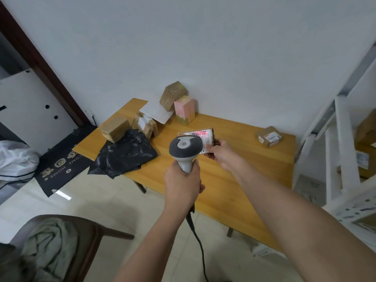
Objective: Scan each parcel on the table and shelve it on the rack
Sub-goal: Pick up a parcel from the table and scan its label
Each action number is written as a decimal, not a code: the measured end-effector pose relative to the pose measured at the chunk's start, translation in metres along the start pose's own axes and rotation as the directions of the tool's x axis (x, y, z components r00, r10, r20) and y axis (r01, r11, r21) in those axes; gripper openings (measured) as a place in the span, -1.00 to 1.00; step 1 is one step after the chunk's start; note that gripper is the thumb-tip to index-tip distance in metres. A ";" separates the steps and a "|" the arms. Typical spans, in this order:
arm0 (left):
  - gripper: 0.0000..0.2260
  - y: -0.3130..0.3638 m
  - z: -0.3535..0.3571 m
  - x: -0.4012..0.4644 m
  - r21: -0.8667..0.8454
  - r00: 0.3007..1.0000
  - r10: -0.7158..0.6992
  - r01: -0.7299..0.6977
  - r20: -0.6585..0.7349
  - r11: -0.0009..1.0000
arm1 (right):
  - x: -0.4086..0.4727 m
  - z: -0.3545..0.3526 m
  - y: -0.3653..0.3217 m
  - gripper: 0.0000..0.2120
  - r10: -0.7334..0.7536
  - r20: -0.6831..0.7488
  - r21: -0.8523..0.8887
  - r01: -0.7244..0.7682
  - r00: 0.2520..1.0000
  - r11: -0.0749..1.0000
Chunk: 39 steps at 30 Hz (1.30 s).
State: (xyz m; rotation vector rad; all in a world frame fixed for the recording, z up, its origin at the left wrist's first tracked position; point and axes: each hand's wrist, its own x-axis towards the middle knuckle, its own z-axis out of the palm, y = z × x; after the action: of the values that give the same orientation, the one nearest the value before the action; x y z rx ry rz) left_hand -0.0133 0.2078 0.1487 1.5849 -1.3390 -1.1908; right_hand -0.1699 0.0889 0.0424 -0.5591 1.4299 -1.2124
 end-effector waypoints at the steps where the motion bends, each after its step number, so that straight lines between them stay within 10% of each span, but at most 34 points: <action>1: -0.74 0.000 0.004 -0.004 0.017 1.000 0.003 -0.003 0.005 1.000 | -0.001 -0.004 -0.001 -0.62 0.000 0.001 0.000 0.000 1.000 1.000; 39: -0.74 0.001 0.060 -0.056 -0.016 0.996 -0.062 0.061 -0.059 0.998 | -0.016 -0.070 0.022 -0.71 0.139 0.004 -0.035 -0.139 0.990 0.990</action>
State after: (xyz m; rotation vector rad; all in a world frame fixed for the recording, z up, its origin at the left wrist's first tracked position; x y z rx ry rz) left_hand -0.0727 0.2642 0.1419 1.6491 -1.2494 -1.1785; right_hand -0.2235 0.1354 0.0191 -0.4782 1.4623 -1.0762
